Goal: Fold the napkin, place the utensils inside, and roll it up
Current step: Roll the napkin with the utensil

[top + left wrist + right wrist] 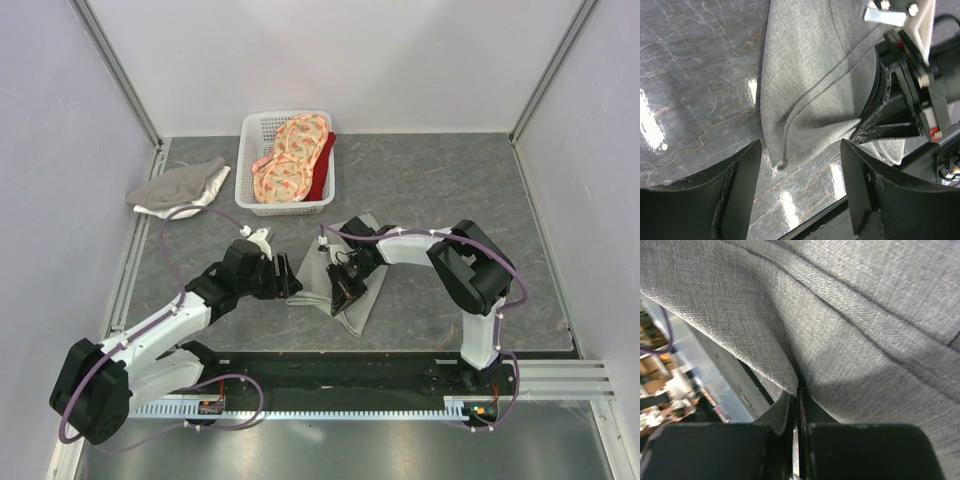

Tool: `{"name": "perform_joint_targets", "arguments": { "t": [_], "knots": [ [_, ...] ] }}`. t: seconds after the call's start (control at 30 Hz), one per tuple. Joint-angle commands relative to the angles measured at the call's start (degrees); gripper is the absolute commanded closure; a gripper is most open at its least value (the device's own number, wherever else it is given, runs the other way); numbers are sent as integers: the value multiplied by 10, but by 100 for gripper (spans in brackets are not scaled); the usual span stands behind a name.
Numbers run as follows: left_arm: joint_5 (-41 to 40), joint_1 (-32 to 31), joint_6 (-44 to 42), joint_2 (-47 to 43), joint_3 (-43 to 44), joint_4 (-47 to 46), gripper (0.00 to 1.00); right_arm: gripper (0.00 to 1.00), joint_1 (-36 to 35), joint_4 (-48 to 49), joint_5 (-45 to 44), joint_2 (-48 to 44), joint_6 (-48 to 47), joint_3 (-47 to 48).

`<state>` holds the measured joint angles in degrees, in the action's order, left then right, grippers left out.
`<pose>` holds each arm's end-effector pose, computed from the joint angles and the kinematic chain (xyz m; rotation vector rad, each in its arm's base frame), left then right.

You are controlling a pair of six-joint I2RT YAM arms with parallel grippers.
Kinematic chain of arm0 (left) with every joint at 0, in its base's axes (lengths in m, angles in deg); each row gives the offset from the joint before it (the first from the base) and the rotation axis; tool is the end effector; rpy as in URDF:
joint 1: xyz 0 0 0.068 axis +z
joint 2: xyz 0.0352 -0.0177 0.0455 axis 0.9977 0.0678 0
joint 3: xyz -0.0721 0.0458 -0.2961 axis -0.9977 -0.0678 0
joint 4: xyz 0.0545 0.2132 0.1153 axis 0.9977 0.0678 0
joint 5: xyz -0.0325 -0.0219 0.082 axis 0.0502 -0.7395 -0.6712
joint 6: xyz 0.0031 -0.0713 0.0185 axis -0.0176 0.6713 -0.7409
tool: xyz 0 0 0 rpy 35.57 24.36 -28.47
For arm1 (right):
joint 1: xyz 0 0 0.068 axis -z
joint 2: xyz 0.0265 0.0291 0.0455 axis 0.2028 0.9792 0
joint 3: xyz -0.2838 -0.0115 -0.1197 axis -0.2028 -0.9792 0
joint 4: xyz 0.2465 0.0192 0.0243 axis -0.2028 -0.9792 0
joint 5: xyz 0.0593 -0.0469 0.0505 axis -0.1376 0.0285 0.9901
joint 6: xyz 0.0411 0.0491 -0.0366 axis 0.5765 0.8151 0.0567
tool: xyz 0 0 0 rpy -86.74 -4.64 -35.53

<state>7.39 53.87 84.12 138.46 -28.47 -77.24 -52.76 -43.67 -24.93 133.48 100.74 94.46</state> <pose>0.1570 -0.1104 0.2137 0.0523 2.4147 -0.7466 0.2407 0.2635 0.1492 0.8130 -2.7107 -1.1215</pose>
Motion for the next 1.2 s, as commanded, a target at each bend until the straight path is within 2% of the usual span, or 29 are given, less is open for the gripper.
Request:
{"name": "perform_joint_targets", "arguments": {
  "t": [0.0,0.13,0.2,0.47,0.67,0.73,0.83,1.03,1.13,1.17],
  "knots": [
    [-55,-23,-9,-15,11,29,29,100,18,24,73,26,-18,-5],
    [-79,-35,37,-25,4,74,30,100,26,24,75,35,-22,1],
    [-81,-36,52,-37,-15,68,28,100,28,24,73,37,-23,1],
    [4,-33,97,-61,-72,-73,24,100,30,24,66,40,-27,-9],
    [14,-17,141,-106,-100,-151,24,100,31,24,63,38,-28,-11],
    [28,7,147,-96,-105,-161,25,100,31,24,63,37,-28,-13],
    [66,35,146,-58,-104,-177,28,100,32,24,62,36,-29,-15],
    [99,43,128,4,-77,-200,38,100,32,24,55,37,-25,-16],
    [110,44,125,17,-71,-210,48,100,33,24,53,38,-25,-16],
    [110,44,123,25,-70,-214,58,100,32,24,52,38,-25,-16]
  ]
}}
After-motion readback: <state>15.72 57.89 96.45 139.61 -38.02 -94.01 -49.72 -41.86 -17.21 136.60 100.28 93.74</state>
